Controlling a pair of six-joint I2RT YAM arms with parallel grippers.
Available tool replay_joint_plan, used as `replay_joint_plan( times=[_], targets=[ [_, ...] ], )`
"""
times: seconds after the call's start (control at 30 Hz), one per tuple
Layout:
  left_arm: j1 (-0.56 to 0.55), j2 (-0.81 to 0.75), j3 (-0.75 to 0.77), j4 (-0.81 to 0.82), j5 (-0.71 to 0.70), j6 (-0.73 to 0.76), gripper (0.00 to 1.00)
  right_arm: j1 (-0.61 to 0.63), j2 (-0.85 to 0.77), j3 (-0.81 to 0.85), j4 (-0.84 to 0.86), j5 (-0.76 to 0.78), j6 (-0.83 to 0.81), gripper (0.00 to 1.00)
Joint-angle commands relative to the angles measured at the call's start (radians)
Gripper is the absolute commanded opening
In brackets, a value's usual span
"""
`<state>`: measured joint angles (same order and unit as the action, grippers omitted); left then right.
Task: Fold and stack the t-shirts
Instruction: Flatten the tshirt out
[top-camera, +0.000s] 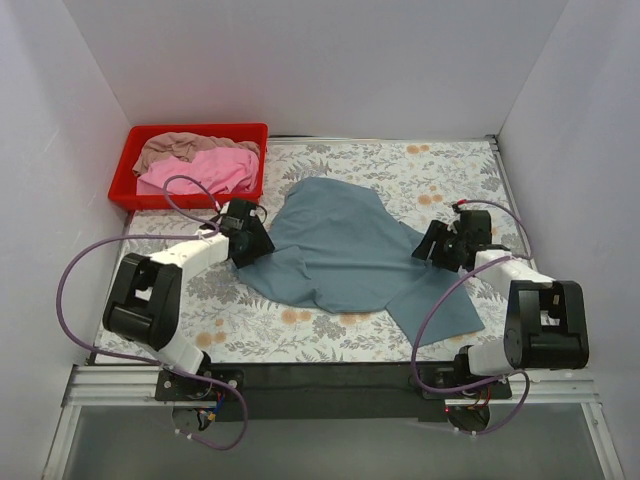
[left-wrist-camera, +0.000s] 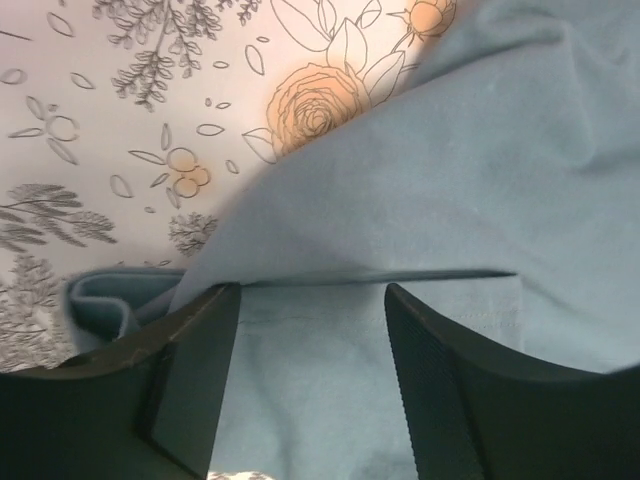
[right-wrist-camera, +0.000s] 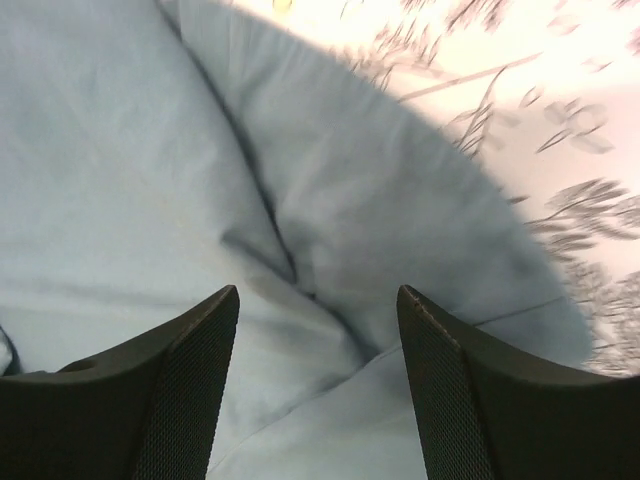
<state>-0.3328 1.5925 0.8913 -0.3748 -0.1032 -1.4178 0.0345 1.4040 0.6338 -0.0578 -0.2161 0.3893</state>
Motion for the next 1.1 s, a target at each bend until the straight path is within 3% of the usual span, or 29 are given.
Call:
replay_joint_plan(
  times=[0.0,0.1,0.23,0.47,0.7,1.07],
  targets=[
    [0.014,-0.131,0.003,-0.053,-0.065,0.071,0.61,-0.016,-0.042,0.075,0.0,-0.007,-0.061,0.72],
    [0.014,-0.327,-0.056,-0.059,-0.099,0.131,0.65,0.052,-0.132,0.11,0.007,-0.147,-0.079,0.71],
    [0.014,-0.613,-0.152,-0.056,-0.177,0.197,0.69,0.203,-0.166,0.086,0.18,-0.32,-0.02,0.65],
    [0.014,-0.952,-0.302,-0.018,-0.23,0.244,0.7,0.47,0.028,0.162,0.328,-0.289,0.066,0.59],
    [0.014,-0.973,-0.319,0.022,-0.302,0.273,0.7,0.603,0.353,0.354,0.411,-0.298,0.108,0.59],
    [0.015,-0.953,-0.316,0.016,-0.332,0.28,0.69,0.673,0.631,0.576,0.423,-0.327,0.157,0.55]
  ],
)
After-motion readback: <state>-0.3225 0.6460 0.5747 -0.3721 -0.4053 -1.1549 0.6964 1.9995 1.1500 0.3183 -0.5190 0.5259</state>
